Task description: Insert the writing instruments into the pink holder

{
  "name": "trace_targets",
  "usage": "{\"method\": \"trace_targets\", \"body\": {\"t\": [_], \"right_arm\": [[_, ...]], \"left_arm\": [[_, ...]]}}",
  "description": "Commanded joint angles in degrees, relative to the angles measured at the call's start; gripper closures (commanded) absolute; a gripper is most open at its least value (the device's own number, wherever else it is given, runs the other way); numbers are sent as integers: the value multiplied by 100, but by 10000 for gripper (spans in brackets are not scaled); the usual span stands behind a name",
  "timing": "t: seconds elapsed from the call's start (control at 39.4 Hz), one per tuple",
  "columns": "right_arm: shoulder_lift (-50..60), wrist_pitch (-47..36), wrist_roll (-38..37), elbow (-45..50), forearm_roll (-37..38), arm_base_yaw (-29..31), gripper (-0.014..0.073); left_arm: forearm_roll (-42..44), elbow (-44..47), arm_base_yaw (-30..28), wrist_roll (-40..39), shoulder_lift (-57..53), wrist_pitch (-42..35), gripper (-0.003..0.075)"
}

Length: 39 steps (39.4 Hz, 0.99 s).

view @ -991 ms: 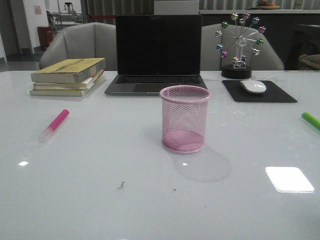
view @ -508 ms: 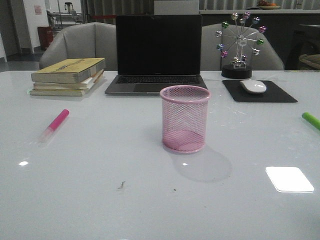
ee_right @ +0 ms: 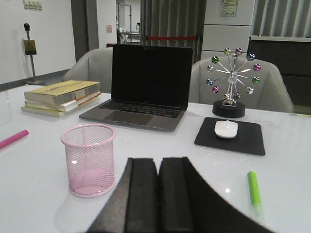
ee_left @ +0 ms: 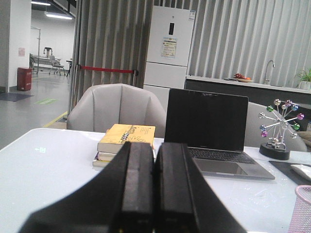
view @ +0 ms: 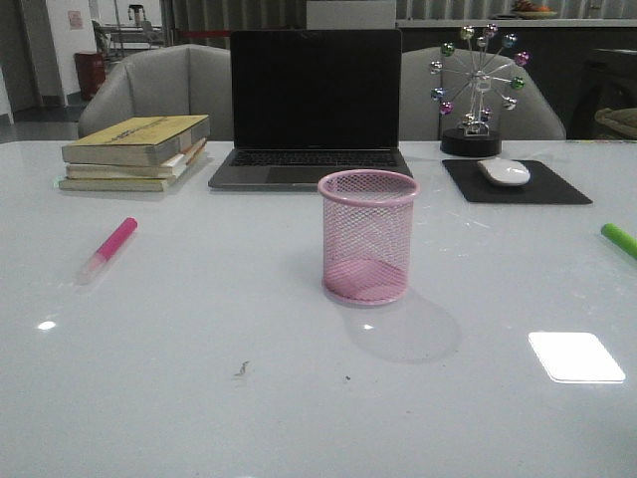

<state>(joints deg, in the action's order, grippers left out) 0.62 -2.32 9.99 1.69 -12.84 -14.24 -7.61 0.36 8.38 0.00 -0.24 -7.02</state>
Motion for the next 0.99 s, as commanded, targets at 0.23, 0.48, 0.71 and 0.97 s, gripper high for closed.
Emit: {"method": "trace_targets", "body": {"t": [0.23,0.48,0.71,0.97], "right_arm": [[107,-770,26,-112,-291,-21,527],[23,140,26,-1308,-484,-21,535],[-1163,2056,26,-3193,-484,-21,535],[-3687,4169,-7,-6013,-417,-16,535]], "left_arm": [[-789,-96,29,-78,169,-598,629],[-763,-1109,29,-78,482,64,629],[-725,-2840,29,-78,1981,1569,629],[-725,-5373,29,0,4490,3283,629]]}}
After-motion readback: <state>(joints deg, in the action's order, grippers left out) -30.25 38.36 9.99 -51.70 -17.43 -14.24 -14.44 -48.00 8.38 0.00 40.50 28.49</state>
